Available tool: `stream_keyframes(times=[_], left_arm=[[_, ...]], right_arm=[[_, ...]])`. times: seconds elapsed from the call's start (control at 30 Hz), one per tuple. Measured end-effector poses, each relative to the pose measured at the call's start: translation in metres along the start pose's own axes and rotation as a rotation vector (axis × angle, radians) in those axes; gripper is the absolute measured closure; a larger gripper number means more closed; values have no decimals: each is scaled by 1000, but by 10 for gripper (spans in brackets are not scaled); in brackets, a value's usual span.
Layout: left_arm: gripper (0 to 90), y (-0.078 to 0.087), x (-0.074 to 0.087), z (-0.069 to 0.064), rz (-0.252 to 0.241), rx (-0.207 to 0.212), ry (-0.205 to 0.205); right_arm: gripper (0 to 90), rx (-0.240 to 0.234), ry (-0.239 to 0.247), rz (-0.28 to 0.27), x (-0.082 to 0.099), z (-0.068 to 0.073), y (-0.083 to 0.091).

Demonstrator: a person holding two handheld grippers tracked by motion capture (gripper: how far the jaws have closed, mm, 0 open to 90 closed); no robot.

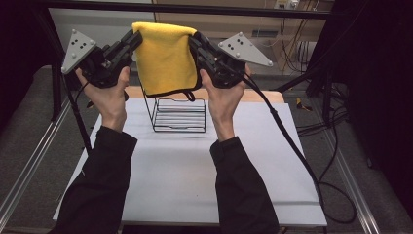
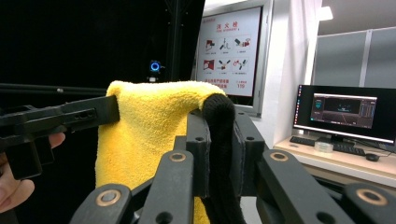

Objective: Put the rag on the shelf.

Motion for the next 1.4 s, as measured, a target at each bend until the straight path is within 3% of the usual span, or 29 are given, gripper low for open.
stream_keyframes(times=[0.27,0.77,0.93,1.23,1.4], left_arm=[[830,-17,-17,6,-11,-16,5],[830,-41,-36,21,-35,-61,-7],[830,-51,-33,28,-20,-68,1],[830,-72,-20,40,-4,-73,-13],[830,-82,-2,49,50,-70,-3]], right_arm=[[803,5,1,-13,-16,-9,-15],[803,15,8,-20,-35,-25,-45],[803,23,39,-4,-37,-31,-56],[802,21,-2,25,-20,-46,-68],[802,17,0,72,-3,-53,-74]])
Point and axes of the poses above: each handheld gripper's, and its own axes: y roughly backward along the jaws, x roughly out of its underside, z roughly to its left, the point moved 7 cm from there along -y, roughly forward along the jaws, and after that the axes turned 8 degrees about -x, right-handed, at the moved point
